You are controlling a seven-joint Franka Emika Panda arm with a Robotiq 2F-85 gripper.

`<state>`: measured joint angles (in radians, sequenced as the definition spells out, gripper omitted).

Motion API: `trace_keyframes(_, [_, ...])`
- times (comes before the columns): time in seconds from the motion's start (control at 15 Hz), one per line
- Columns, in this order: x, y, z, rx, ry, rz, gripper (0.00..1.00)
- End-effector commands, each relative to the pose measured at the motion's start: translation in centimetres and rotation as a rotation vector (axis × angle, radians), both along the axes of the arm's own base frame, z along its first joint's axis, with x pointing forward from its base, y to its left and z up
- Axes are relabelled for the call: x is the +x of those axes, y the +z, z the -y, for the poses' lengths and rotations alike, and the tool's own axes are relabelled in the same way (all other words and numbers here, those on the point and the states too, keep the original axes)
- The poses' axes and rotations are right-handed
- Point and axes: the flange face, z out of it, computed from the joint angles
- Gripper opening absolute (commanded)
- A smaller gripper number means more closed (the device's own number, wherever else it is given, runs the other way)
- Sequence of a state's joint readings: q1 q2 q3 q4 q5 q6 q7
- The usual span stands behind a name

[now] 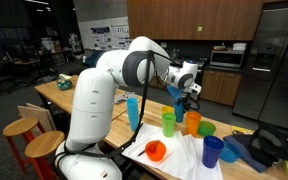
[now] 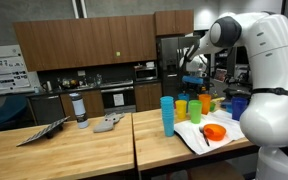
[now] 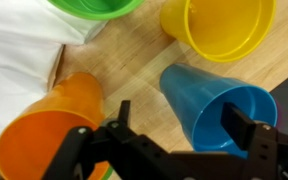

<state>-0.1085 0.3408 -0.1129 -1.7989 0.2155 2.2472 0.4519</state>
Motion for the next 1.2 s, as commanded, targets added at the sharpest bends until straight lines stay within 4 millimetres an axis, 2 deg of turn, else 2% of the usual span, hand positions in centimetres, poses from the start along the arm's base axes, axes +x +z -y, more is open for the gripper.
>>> trace_keyframes(0.0, [0.6, -0.3, 0.4, -0.026, -0.011, -0.008, 0.92])
trace_keyframes(0.47, [0.9, -1.4, 0.9, -0.043, -0.018, -0.025, 0.91])
trace_keyframes(0.53, [0.9, -1.5, 0.7, -0.044, -0.009, -0.026, 0.71])
trace_keyframes(0.73, [1.0, -1.3, 0.4, -0.046, -0.006, -0.025, 0.58])
trace_keyframes(1.13, [1.1, -0.8, -0.3, -0.047, 0.022, -0.032, 0.12])
